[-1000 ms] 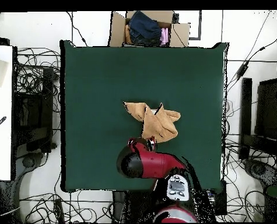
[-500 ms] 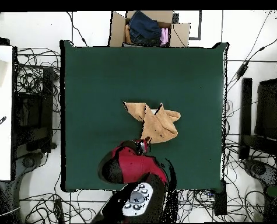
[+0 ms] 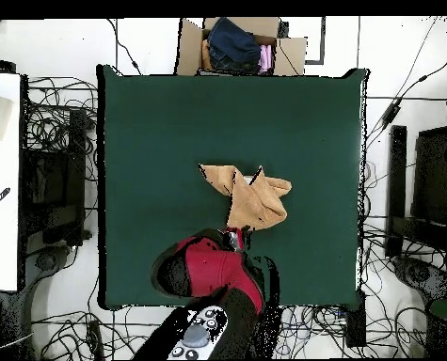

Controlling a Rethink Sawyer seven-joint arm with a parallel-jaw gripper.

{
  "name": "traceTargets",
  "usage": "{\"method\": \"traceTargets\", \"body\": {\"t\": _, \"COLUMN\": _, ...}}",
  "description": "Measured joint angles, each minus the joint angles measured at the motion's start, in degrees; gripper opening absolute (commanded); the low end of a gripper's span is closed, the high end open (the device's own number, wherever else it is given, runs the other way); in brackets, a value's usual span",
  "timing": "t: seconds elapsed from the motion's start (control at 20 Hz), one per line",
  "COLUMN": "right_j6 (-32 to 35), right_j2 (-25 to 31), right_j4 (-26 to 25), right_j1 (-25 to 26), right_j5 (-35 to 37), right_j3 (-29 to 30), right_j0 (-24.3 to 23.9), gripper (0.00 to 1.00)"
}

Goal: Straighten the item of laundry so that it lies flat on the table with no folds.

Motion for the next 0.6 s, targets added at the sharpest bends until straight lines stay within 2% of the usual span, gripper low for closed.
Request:
{"method": "traceTargets", "body": {"t": 0.4, "right_j6": 0.0, "right_j2": -2.2, "right_j4": 0.0, "right_j1": 0.9, "right_j5": 0.6, "right_j3": -1.6, "right_j0": 0.2, "gripper": 1.0}}
{"method": "traceTargets", "body": {"t": 0.6, "right_j6": 0.0, "right_j2": -4.2, "right_j4": 0.2, "right_j1": 2.9, "right_j5": 0.7, "right_j3": -2.7, "right_j0": 1.5, "gripper": 1.0}}
